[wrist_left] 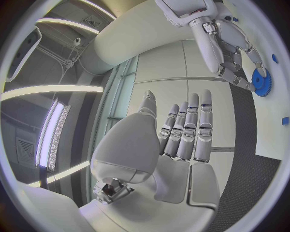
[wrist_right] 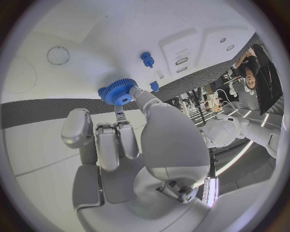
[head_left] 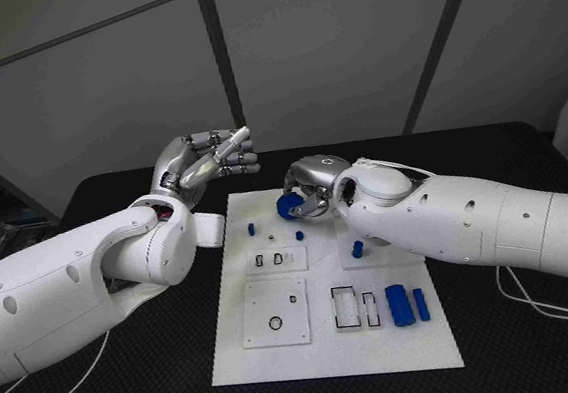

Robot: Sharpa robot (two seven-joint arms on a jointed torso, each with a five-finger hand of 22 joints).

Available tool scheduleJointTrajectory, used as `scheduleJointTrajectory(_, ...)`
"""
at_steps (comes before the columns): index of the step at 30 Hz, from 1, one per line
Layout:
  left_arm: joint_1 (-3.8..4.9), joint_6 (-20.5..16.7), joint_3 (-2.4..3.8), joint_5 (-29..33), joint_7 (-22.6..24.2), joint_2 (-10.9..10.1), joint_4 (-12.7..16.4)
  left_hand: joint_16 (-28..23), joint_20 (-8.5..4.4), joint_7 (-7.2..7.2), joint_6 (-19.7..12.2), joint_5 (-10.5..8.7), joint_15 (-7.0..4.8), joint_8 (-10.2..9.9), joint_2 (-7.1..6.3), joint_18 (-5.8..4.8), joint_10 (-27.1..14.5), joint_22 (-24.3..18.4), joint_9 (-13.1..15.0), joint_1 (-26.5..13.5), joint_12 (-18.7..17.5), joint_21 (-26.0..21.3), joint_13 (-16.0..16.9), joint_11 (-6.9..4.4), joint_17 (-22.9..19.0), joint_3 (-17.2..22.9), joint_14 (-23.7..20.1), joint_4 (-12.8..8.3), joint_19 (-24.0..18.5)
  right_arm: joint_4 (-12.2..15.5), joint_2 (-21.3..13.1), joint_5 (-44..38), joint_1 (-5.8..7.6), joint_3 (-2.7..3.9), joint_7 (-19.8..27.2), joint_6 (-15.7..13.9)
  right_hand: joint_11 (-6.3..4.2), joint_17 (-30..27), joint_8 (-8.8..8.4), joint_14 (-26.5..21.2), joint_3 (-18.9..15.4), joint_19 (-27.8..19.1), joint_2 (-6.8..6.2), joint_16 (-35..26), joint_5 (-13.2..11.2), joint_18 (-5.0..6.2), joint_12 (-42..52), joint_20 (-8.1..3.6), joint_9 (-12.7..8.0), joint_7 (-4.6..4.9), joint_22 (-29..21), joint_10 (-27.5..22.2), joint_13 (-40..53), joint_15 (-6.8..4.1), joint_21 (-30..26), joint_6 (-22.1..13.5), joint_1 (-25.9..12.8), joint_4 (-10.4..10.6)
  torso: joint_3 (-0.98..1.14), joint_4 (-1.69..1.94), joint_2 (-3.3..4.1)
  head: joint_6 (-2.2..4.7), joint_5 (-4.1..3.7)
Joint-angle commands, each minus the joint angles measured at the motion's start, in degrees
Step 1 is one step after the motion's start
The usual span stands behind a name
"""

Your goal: Assemble the parts on the task board

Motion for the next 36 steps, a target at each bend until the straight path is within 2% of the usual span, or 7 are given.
scheduleJointTrajectory(1,0.07,0.6,0.03,-0.2,0.3,0.0,0.0,-0.1,0.43,0.51,-0.5,-0.04,0.17,-0.3,0.58,0.16,-0.3,-0.1,-0.1,0.0,-0.3,-0.2,0.0,0.01,0.1,-0.4,-0.4,0.0,-0.1,-0.1,0.0,-0.3,-0.02,-0.13,0.6,2.0,0.25,9.1,-0.28,4.8,0.2,-0.1,0.03,0.0,-0.4,-0.51,-0.4,0.33,0.0,0.03,-0.1,-0.4,5.0,0.23,0.1,-0.4,-0.7,0.0,-0.01,-0.08,0.00,-0.04,0.05)
scheduleJointTrajectory(21,0.07,0.8,0.03,-0.2,0.1,0.2,-0.2,-0.1,0.43,0.51,-0.5,-0.04,0.17,-0.3,0.58,0.16,-0.3,-0.1,-0.1,0.0,-0.3,-0.2,0.0,0.01,0.1,-0.4,-0.4,0.0,-0.1,0.1,-0.2,-0.2,-0.02,-0.14,0.6,0.6,0.49,8.8,-1.31,4.7,0.1,-0.5,-0.39,-0.1,-0.9,-0.42,-1.1,0.57,0.0,0.28,-0.5,-1.1,4.2,0.45,-0.2,-1.2,-1.3,0.1,0.01,-0.06,0.02,-0.14,0.04)
scheduleJointTrajectory(23,0.07,0.8,0.03,-0.2,0.1,0.2,-0.2,-0.1,0.43,0.51,-0.5,-0.04,0.17,-0.3,0.58,0.16,-0.3,-0.1,-0.1,0.0,-0.3,-0.2,0.0,0.01,0.1,-0.4,-0.4,0.0,-0.1,0.1,-0.2,-0.1,-0.02,-0.14,0.6,0.5,0.61,8.7,-1.81,4.7,0.1,-0.6,-0.48,-0.2,-1.2,-0.38,-1.5,0.64,0.0,0.41,-0.7,-1.4,3.8,0.54,-0.3,-1.9,-1.4,0.1,0.01,-0.08,0.03,-0.15,0.05)
scheduleJointTrajectory(27,0.07,0.8,0.03,-0.2,0.1,0.2,-0.2,-0.1,0.43,0.51,-0.5,-0.04,0.17,-0.3,0.58,0.16,-0.3,-0.1,-0.1,0.0,-0.3,-0.2,0.0,0.01,0.1,-0.4,-0.4,0.0,-0.1,-0.1,-0.2,0.2,-0.02,-0.14,0.7,0.4,0.86,8.3,-4.36,4.6,-0.2,-1.1,-0.76,-0.4,-3.9,-0.24,-2.7,0.92,-0.1,0.61,-1.4,-2.5,2.4,0.80,-0.8,-5.8,-1.6,0.1,-0.02,-0.05,-0.01,-0.12,0.04)
scheduleJointTrajectory(30,0.07,0.7,0.03,-0.2,0.1,0.2,-0.2,-0.3,0.44,0.53,-0.5,-0.04,0.18,-0.4,0.70,0.16,-0.3,-0.1,-0.1,0.0,-0.4,-0.3,0.0,0.02,0.1,-0.5,-0.4,-0.1,-0.1,-0.1,-0.2,0.5,-0.02,-0.14,0.7,0.6,0.97,8.2,-5.29,4.5,-0.9,-1.2,-1.06,-0.4,-5.6,-0.22,-2.9,1.04,0.0,0.71,-1.5,-2.6,2.3,0.90,-0.8,-7.1,-2.4,0.7,0.01,0.00,0.02,-0.14,0.03)
scheduleJointTrajectory(32,0.07,0.7,0.03,-0.2,0.1,0.2,-0.2,-0.3,0.44,0.53,-0.5,-0.04,0.18,-0.4,0.70,0.16,-0.3,-0.1,-0.1,0.0,-0.4,-0.3,0.0,0.02,0.1,-0.5,-0.4,-0.1,-0.1,0.0,-0.3,1.2,-0.02,-0.14,0.8,1.2,1.16,8.4,-5.36,4.6,-2.1,-1.1,-1.03,-0.4,-6.4,-0.24,-2.8,1.18,0.2,0.89,-1.5,-2.5,2.3,1.06,-0.8,-6.8,-4.4,2.3,0.02,-0.01,0.01,-0.14,0.05)
scheduleJointTrajectory(36,0.07,0.7,0.03,-0.2,0.1,0.1,-0.2,-0.3,0.44,0.54,-0.6,-0.04,0.18,-0.4,0.71,0.16,-0.3,-0.1,-0.1,0.0,-0.4,-0.3,0.0,0.03,0.1,-0.5,-0.4,-0.1,-0.1,0.1,-0.6,2.2,-0.02,-0.14,0.8,2.2,1.34,8.4,-4.90,4.6,-3.6,-1.1,-0.54,-0.4,-6.0,-0.22,-2.7,1.38,0.4,1.02,-1.5,-2.4,2.4,1.23,-0.9,-5.4,-7.9,5.3,0.01,-0.06,-0.01,-0.20,0.18)
